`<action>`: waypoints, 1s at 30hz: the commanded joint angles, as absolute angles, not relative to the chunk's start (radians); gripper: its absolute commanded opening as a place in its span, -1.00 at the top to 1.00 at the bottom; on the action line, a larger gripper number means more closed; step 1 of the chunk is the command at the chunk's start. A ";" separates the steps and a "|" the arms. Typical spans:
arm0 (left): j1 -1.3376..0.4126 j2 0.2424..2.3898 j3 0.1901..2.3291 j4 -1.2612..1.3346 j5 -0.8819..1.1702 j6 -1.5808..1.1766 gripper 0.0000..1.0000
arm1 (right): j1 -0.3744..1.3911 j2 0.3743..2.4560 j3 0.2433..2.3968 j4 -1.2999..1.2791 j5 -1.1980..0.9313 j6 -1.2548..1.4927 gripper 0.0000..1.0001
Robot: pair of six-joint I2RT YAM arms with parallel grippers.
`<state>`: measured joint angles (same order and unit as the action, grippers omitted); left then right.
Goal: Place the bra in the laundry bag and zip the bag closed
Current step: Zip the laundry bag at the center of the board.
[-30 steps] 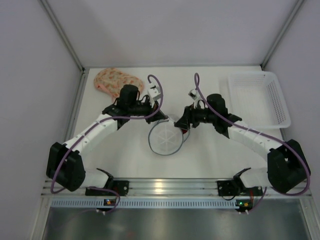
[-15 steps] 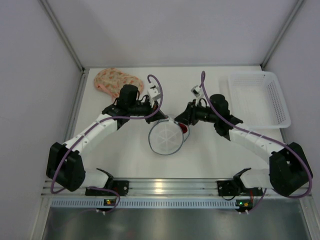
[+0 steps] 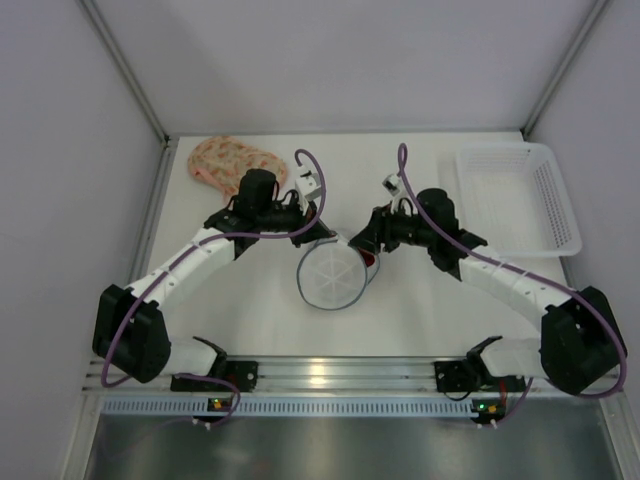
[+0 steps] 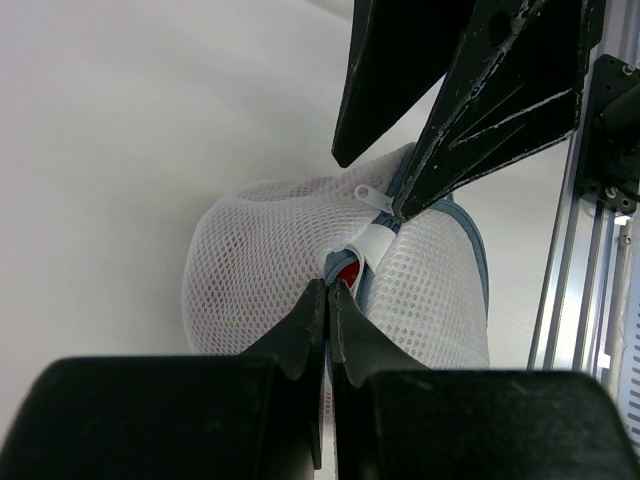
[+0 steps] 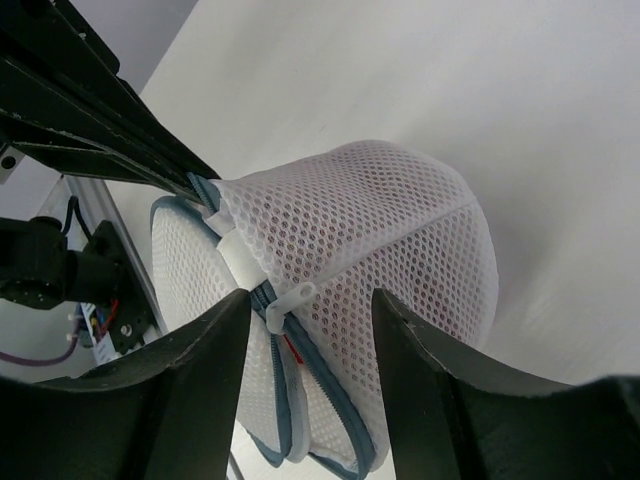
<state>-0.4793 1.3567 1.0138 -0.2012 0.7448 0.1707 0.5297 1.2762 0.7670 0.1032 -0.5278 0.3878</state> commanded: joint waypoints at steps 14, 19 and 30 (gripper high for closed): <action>-0.477 1.313 1.043 -0.152 0.776 0.183 1.00 | 0.575 1.301 0.788 0.279 -0.620 0.416 0.24; -0.477 1.312 1.040 -0.153 0.772 0.183 1.00 | 0.574 1.286 0.790 0.247 -0.603 0.403 0.42; -0.477 1.305 1.040 -0.153 0.767 0.181 1.00 | 0.575 1.264 0.801 0.158 -0.563 0.376 0.36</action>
<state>-0.4793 1.3499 1.0138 -0.2012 0.7441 0.1707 0.5594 1.2930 0.7670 0.1707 -0.5789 0.4004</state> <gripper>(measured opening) 0.037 0.317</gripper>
